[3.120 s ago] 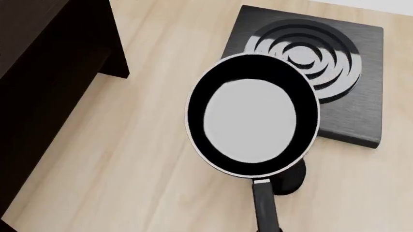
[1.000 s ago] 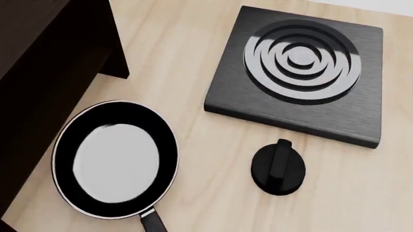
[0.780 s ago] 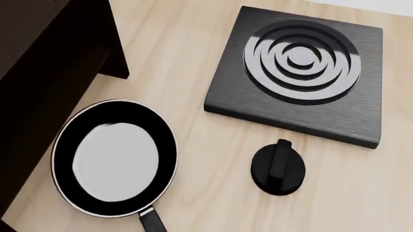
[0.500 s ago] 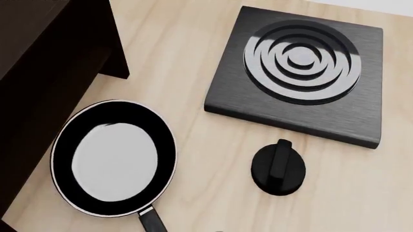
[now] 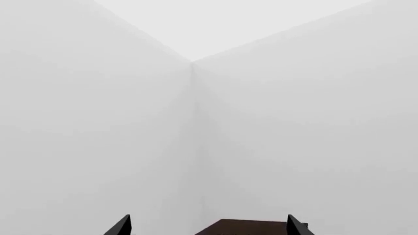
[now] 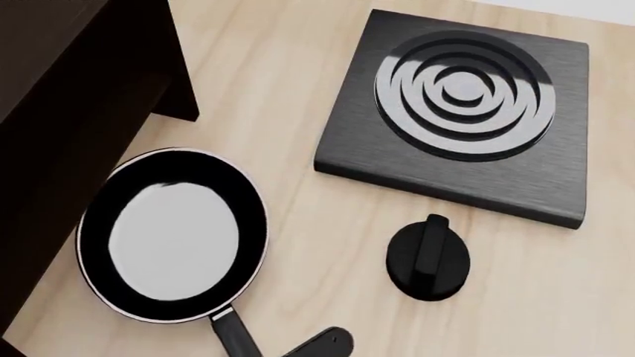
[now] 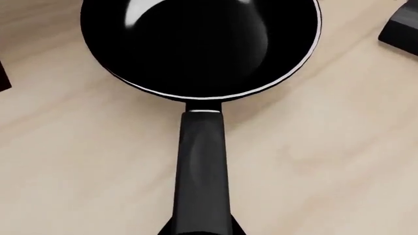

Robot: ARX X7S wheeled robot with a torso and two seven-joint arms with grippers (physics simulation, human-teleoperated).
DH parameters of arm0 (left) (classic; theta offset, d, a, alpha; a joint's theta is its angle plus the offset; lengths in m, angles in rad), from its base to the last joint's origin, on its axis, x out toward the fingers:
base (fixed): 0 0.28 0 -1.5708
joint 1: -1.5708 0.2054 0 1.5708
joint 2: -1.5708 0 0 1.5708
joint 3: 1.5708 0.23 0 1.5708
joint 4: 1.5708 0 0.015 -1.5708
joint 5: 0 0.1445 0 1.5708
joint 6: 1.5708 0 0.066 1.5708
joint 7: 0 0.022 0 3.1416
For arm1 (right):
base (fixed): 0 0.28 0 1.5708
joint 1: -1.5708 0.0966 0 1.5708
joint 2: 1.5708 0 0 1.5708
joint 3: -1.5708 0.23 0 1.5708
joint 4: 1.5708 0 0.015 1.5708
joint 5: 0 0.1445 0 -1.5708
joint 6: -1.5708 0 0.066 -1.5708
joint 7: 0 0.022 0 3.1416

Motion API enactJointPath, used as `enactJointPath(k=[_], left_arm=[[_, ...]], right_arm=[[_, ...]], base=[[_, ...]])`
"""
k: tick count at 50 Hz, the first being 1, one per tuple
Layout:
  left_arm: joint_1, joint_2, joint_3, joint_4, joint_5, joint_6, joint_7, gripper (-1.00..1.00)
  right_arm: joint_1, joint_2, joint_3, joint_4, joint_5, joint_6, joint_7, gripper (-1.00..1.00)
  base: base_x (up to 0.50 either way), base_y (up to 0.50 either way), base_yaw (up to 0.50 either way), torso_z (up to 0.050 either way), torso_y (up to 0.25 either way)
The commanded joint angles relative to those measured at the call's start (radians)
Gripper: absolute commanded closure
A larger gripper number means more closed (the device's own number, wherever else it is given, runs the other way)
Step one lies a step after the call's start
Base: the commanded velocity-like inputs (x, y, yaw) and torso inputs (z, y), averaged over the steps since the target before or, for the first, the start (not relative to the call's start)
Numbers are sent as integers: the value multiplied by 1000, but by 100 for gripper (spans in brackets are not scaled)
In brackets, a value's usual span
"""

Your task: Put the frying pan under the cabinet shelf.

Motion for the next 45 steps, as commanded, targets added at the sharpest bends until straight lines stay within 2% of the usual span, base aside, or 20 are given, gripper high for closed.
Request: enactJointPath(k=[1,13,19,31,45], left_arm=[[-79,18,61,0,-13,-21,18,-100],[-110,2,108,0,-1,-17,-6,-100],[-75,4,80,0,4,-10,-10,-100],[49,26,-31,0,18,0,-9,-100],[81,95,-44,0,47,-12,31,-100]], right_arm=[[103,-33,1,135,-30,2,-46,100],[173,-56,-45,187,-42,32,-82,100],[231,-89,-81,253,-54,29,-118,100],[322,-196,-194,481,-91,-84,-234,100],[347,-276,-316,605,-103,-180,-329,100]], base=[[10,7,0,0,0],[2,2,2,0,-3],[3,3,3,0,-2],[2,5,6,0,-4],[6,11,13,0,-9]])
